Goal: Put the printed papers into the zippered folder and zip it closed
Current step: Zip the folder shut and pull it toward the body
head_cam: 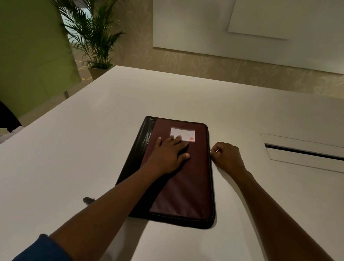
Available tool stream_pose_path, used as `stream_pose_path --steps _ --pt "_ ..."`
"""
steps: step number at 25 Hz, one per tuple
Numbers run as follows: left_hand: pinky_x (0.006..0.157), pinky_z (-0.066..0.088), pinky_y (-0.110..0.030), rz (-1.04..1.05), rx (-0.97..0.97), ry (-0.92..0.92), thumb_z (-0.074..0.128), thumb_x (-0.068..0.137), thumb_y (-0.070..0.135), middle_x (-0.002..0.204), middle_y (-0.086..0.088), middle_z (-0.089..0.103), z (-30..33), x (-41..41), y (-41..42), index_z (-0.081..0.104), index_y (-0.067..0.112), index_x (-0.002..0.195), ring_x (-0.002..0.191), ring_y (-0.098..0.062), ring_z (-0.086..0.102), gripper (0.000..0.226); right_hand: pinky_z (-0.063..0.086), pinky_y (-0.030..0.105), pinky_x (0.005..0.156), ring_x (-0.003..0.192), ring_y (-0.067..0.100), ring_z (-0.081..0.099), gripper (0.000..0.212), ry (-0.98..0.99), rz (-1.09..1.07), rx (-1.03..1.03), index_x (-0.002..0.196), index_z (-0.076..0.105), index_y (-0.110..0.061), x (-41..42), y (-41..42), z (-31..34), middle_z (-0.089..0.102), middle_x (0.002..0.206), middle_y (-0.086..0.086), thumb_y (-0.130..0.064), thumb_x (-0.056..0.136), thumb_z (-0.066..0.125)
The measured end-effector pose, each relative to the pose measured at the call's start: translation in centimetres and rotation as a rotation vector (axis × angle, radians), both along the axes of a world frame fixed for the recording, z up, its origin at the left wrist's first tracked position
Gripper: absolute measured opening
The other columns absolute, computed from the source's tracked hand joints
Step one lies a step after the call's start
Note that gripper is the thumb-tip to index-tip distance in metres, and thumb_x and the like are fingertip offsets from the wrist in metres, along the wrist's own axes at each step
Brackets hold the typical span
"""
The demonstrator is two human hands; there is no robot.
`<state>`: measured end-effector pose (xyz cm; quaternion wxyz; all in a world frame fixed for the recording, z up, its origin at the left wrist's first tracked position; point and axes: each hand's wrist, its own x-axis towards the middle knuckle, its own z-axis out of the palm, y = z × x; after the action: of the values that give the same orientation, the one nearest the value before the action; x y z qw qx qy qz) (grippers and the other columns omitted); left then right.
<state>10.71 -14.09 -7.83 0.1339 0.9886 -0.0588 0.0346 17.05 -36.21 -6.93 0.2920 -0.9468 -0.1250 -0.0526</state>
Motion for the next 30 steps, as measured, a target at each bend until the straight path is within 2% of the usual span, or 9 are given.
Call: stream_pose_path --steps 4,8,10,12,16,20,24,30 --pt "0.114 -0.004 -0.066 0.095 0.038 0.023 0.027 0.094 0.065 0.165 -0.001 0.016 0.3 3.7 1.9 0.026 0.033 0.152 0.152 -0.025 0.006 0.066 0.046 0.029 0.065 0.068 0.018 0.062 0.013 -0.029 -0.006 0.028 0.074 0.067 -0.018 -0.5 0.1 -0.1 0.068 0.069 -0.003 -0.016 0.085 0.060" --pt "0.104 -0.010 -0.076 0.271 0.051 0.079 0.025 0.081 0.084 0.166 -0.002 0.002 0.7 6.3 4.1 0.015 0.033 0.155 0.151 -0.036 -0.004 0.091 0.046 0.030 0.056 0.057 0.016 0.059 0.016 -0.055 -0.035 0.038 0.073 0.061 -0.022 -1.1 0.2 -0.6 0.062 0.058 -0.003 -0.016 0.086 0.054" --pt "0.104 -0.007 -0.077 0.341 0.028 0.129 0.026 0.073 0.091 0.166 -0.004 -0.004 1.0 7.2 5.1 0.010 0.032 0.156 0.150 -0.039 -0.010 0.103 0.045 0.030 0.054 0.055 0.016 0.058 0.016 -0.088 -0.030 0.055 0.073 0.060 -0.021 -1.1 0.2 -0.8 0.061 0.058 -0.003 -0.015 0.087 0.055" --pt "0.106 0.001 -0.076 0.364 -0.004 0.150 0.025 0.069 0.094 0.166 -0.003 -0.003 0.8 7.6 5.8 0.010 0.031 0.157 0.150 -0.039 -0.010 0.109 0.045 0.031 0.053 0.056 0.015 0.058 0.015 -0.120 -0.026 0.066 0.074 0.058 -0.020 -1.0 0.3 -1.0 0.062 0.061 -0.003 -0.015 0.087 0.056" --pt "0.109 0.014 -0.071 0.340 0.010 0.088 0.022 0.071 0.092 0.166 -0.003 0.006 0.1 7.7 6.0 0.016 0.028 0.156 0.150 -0.041 -0.005 0.106 0.046 0.033 0.052 0.057 0.013 0.058 0.017 -0.161 -0.080 0.063 0.072 0.054 -0.022 -0.5 0.7 -1.5 0.060 0.061 -0.004 -0.015 0.087 0.055" --pt "0.109 0.014 -0.069 0.334 0.030 0.080 0.020 0.073 0.091 0.165 -0.004 0.006 -0.2 8.0 6.1 0.017 0.027 0.156 0.149 -0.042 -0.005 0.105 0.050 0.036 0.053 0.058 0.017 0.060 0.015 -0.163 -0.103 0.082 0.074 0.054 -0.023 0.9 1.0 -1.7 0.060 0.061 -0.004 -0.017 0.087 0.056" --pt "0.110 0.013 -0.068 0.325 0.058 0.068 0.017 0.075 0.090 0.166 -0.004 0.006 -0.5 8.1 6.2 0.015 0.027 0.156 0.149 -0.043 -0.005 0.103 0.047 0.031 0.056 0.061 0.014 0.060 0.012 -0.124 -0.080 0.063 0.077 0.057 -0.025 3.0 1.2 -1.3 0.063 0.065 -0.004 -0.023 0.088 0.063" --pt "0.111 0.013 -0.068 0.332 0.071 0.074 0.017 0.077 0.089 0.166 -0.004 0.004 -0.5 8.1 6.2 0.013 0.027 0.157 0.149 -0.044 -0.006 0.101 0.048 0.032 0.057 0.060 0.010 0.059 0.017 -0.197 -0.003 0.091 0.072 0.056 -0.022 2.6 0.7 -1.4 0.061 0.063 -0.006 -0.017 0.087 0.062"
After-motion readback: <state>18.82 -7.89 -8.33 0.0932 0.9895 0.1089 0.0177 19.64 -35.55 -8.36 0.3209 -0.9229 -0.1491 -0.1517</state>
